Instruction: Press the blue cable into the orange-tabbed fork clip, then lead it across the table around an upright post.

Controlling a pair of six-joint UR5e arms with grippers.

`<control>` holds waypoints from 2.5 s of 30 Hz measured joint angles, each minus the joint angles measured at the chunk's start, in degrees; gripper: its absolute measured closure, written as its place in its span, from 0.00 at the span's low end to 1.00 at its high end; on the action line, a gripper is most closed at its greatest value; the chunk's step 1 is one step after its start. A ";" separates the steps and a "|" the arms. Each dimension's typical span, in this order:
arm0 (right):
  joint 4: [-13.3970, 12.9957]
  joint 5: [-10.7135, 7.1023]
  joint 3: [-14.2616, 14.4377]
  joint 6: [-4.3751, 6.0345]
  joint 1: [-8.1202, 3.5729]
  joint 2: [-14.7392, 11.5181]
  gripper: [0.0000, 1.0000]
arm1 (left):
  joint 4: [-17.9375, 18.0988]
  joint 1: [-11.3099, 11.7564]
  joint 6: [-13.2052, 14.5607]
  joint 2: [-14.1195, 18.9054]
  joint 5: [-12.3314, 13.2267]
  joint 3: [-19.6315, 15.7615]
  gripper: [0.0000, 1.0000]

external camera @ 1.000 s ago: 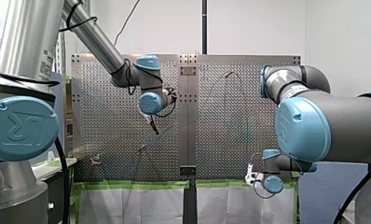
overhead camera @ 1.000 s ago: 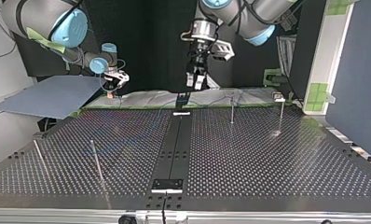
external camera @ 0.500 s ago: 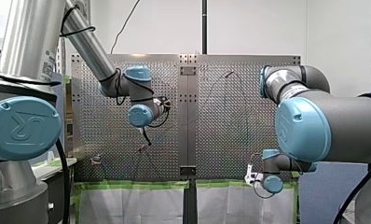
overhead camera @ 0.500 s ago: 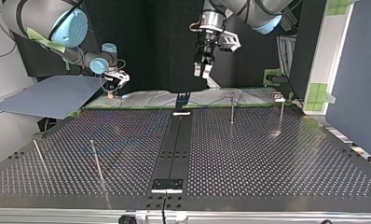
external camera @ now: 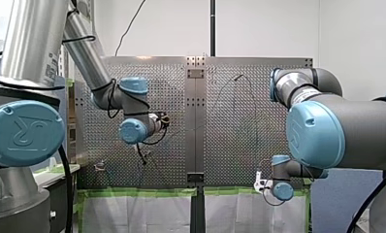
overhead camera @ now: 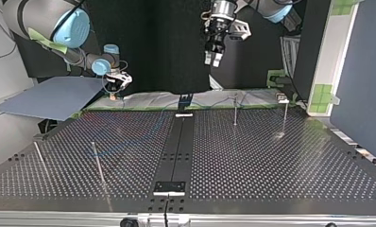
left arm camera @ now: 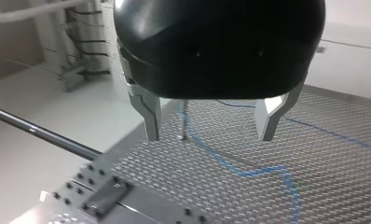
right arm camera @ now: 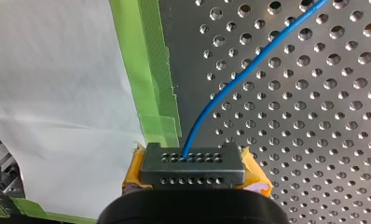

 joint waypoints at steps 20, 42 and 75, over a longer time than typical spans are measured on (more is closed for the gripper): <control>0.20 0.02 -0.01 0.02 0.02 0.00 1.00 | -3.53 0.27 -0.04 -0.03 1.54 -3.57 0.01; 0.19 0.02 -0.01 0.02 0.02 0.00 1.00 | -3.53 0.27 -0.04 -0.03 1.55 -3.58 0.01; 0.20 0.01 -0.01 0.02 0.02 0.00 1.00 | -3.53 0.27 -0.03 -0.03 1.55 -3.58 0.01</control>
